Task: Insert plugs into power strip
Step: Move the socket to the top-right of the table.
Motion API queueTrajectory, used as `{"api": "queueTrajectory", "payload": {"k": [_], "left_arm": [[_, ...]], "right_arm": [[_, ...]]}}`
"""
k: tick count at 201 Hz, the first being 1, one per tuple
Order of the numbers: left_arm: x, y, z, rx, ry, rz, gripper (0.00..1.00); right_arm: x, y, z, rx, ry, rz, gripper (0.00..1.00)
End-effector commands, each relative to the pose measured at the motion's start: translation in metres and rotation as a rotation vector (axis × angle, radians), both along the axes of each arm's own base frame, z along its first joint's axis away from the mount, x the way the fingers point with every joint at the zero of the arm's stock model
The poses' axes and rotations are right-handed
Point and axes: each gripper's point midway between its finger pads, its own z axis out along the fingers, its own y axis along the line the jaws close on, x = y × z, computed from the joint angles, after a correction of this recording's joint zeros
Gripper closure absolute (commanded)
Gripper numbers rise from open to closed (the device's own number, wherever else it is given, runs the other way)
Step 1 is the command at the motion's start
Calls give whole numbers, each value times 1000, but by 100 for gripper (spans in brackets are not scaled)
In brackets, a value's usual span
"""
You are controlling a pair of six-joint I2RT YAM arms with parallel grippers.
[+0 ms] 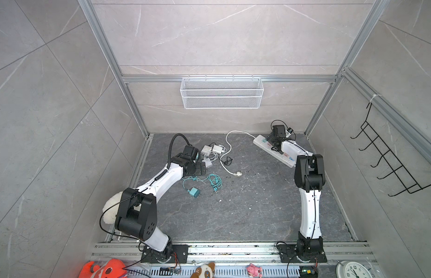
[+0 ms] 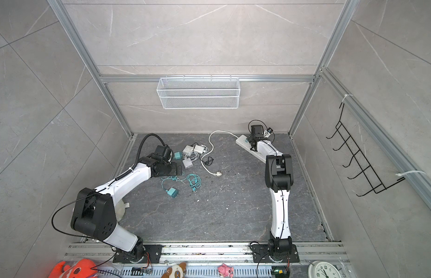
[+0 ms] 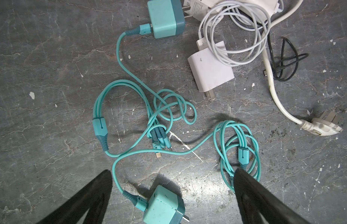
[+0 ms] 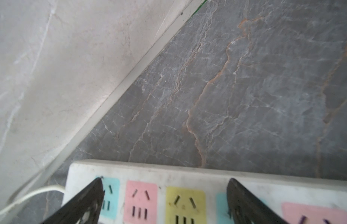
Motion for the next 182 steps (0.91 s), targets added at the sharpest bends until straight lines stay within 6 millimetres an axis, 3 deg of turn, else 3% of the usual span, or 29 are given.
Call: {"api": "queueTrajectory", "payload": {"k": [1,42,78,119,151,182], "left_arm": [[-1,-2,15,-51,-31,20,0],[-4,-1,16,-58,-30,29,0],[-5,-1,15,-66,-30,30,0],[-10,0,14,-63,-29,21,0],[-12,1,13,-66,-31,28,0],[-11,-1,14,-71,-31,21,0]], "right_arm": [[-18,3,-42,91,120,-68,1],[-49,16,-72,214,244,-136,1],[-73,35,-85,268,288,-127,1],[-53,31,-72,225,219,-87,1],[-47,41,-81,302,166,-108,1],[-24,45,-65,268,15,-133,1]]}}
